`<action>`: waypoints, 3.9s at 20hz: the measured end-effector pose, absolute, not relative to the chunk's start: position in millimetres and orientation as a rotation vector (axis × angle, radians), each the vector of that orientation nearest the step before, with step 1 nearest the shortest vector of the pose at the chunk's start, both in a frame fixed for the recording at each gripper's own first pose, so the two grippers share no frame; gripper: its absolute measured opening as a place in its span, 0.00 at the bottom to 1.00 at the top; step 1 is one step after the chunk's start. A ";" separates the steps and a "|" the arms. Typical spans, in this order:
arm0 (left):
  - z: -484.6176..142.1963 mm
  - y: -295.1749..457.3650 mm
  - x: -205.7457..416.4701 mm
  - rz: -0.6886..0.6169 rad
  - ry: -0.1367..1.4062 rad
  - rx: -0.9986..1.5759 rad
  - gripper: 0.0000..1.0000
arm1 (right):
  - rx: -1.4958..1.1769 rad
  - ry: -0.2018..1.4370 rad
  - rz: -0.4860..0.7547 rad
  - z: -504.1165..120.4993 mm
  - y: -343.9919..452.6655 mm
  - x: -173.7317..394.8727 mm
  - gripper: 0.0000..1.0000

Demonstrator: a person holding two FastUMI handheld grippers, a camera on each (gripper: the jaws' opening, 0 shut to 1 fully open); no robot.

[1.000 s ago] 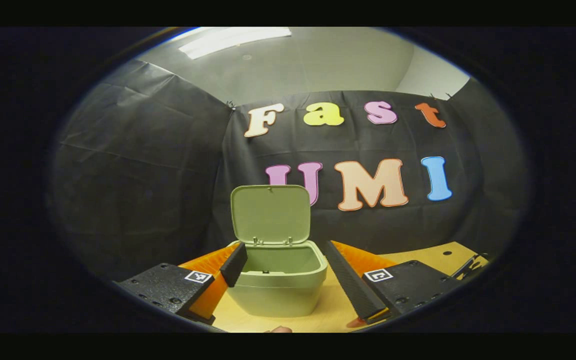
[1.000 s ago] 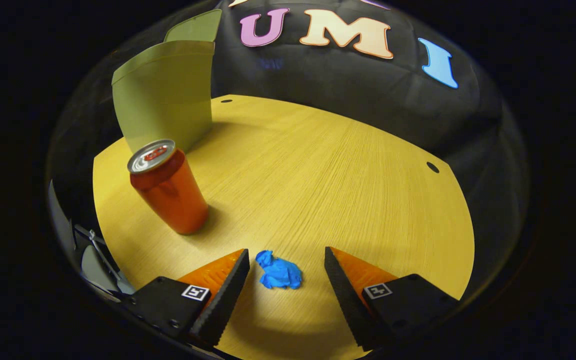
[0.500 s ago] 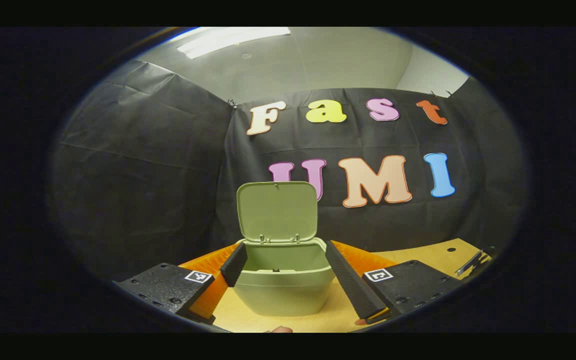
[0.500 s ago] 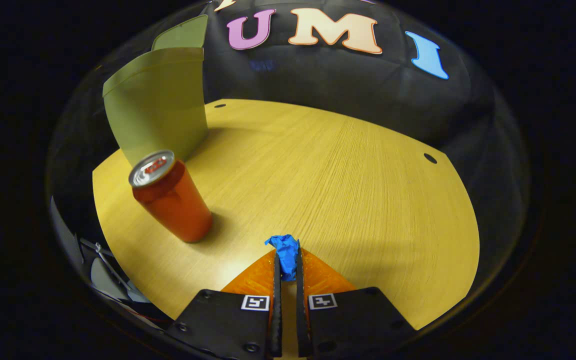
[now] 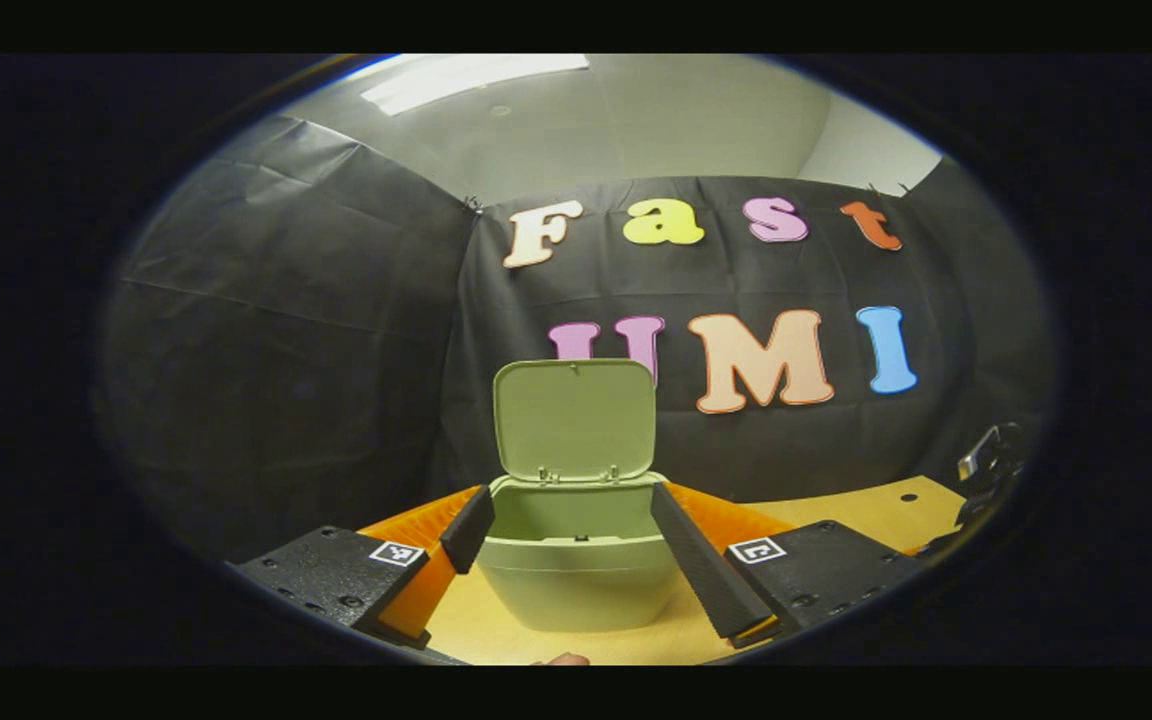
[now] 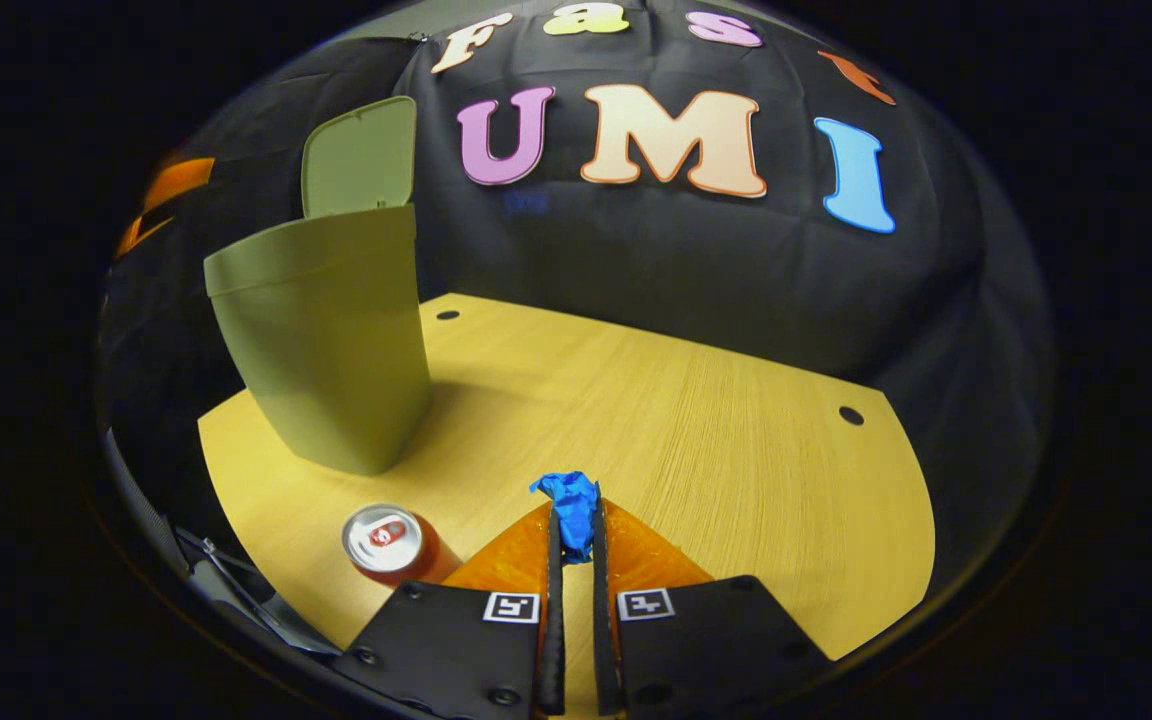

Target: Press the lid of the desktop garbage bin to open it, pick up the crumpled paper on the desktop and throw it into the bin, then pick up the pop can on the desktop and drop it into the bin, and finally close the garbage bin lid.

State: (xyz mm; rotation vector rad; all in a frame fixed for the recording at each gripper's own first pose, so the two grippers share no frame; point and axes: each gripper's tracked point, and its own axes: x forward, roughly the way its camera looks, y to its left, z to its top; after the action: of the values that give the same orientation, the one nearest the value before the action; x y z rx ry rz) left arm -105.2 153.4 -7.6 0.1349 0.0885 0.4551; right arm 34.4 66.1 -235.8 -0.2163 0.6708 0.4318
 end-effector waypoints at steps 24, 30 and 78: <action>-19.9 241.1 -140.8 0.520 0.139 0.147 0.94 | -0.099 0.266 0.688 -64.1 282.9 75.3 0.13; -25.3 260.3 -156.2 0.541 0.153 0.147 0.95 | -0.099 0.269 0.755 -69.3 326.0 59.4 0.14; -223.0 -29.2 -71.2 0.092 0.489 0.019 0.95 | -0.206 0.343 0.335 -108.7 -30.0 95.0 0.98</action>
State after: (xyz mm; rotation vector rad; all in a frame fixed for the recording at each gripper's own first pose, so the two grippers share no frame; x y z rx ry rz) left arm -71.2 -29.2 -223.0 0.0188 0.4885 0.0920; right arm 95.0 -30.0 -108.7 -0.2065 0.3432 0.3355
